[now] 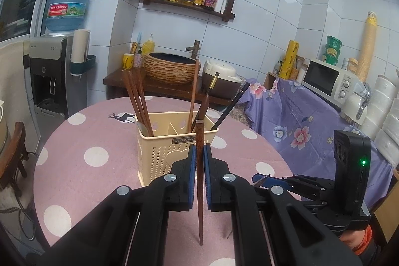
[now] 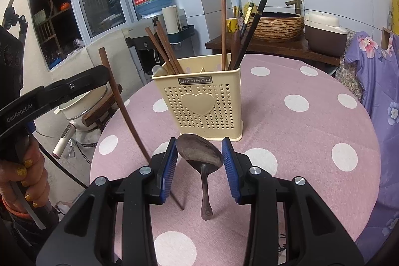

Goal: Organize utensils
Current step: 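Lift the spoon and chopstick with both tools up over the beige holder, then lower the steel spoon into the holder and open the right tool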

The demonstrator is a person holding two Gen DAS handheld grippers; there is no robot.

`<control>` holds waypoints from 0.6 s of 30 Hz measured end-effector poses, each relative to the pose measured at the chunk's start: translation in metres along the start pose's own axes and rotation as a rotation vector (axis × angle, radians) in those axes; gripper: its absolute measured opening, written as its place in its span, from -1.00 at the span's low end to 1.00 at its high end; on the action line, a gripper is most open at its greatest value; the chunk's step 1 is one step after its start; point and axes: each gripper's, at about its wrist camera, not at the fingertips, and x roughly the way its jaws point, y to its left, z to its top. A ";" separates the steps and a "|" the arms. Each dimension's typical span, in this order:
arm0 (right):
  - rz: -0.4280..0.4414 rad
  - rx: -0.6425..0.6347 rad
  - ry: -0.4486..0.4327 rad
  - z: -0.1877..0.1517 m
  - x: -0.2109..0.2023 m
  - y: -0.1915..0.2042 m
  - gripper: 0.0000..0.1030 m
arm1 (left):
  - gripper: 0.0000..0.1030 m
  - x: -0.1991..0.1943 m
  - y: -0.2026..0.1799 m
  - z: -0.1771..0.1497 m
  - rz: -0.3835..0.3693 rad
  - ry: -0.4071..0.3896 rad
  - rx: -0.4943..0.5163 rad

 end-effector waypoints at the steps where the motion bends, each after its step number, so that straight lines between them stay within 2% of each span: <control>1: -0.001 -0.002 -0.002 0.001 -0.001 0.000 -0.28 | -0.86 0.000 -0.001 0.001 -0.002 -0.001 0.002; 10: 0.006 -0.010 -0.030 0.020 -0.009 0.000 -0.28 | -0.86 -0.007 -0.003 0.018 -0.009 -0.034 0.029; 18: 0.034 -0.051 -0.089 0.063 -0.025 0.012 -0.28 | -0.86 -0.018 -0.006 0.055 -0.024 -0.086 0.063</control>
